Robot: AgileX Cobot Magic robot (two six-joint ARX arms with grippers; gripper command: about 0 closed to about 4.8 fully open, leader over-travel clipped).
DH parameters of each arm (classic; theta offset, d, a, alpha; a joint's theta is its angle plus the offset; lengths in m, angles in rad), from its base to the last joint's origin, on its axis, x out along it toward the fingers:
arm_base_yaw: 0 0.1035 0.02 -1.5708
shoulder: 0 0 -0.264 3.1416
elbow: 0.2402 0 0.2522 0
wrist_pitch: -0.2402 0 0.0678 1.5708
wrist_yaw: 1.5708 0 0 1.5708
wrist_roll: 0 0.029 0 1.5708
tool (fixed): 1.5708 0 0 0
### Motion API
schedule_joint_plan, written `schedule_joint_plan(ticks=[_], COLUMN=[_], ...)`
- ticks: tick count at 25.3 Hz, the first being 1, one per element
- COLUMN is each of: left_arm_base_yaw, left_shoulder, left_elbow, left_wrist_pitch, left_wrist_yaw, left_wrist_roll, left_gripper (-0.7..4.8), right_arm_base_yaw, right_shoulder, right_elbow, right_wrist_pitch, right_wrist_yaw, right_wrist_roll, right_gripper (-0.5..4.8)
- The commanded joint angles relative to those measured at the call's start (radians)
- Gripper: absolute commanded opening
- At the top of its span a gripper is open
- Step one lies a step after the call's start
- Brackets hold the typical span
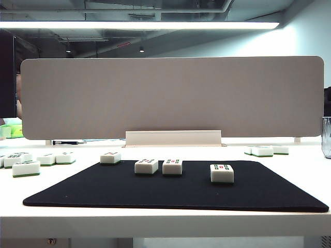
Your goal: Arrange four mahjong tiles into a neat stack, creating two layers of paired tiles.
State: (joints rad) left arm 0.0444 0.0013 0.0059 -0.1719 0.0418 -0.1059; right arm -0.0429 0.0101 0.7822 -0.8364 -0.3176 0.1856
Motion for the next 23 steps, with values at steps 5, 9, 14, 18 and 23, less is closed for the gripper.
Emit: schedule_joint_plan(ticks=[5,9,14,18,23], left_arm_base_yaw=[0.0,0.0,0.0,0.0,0.0], left_shoulder=[0.0,0.0,0.0,0.0,0.001], left_elbow=[0.0,0.003,0.029,0.08,0.167], left_wrist_pitch=[-0.01,-0.01,-0.007,-0.006,-0.007], left_wrist_yaw=[0.008,0.019,0.106,0.143,0.166], left_wrist_roll=[-0.013,-0.046,-0.068,-0.092,-0.093], left_gripper=[-0.06,-0.06,-0.06,-0.06,-0.06], right_arm_base_yaw=[0.001,0.001,0.001,0.001,0.001], right_shoulder=[-0.011,-0.01,-0.01,-0.01,-0.01], right_elbow=[0.163,0.207,0.211,0.211,0.211], right_wrist_pitch=[-0.218,-0.271,-0.281,-0.283,-0.285], right_wrist_yaw=[-0.112,-0.111,-0.111,-0.111,-0.111], right_wrist_roll=[-0.003,-0.003,-0.003,-0.003,-0.003], right_gripper=[-0.01,-0.01,-0.01,-0.01,-0.01])
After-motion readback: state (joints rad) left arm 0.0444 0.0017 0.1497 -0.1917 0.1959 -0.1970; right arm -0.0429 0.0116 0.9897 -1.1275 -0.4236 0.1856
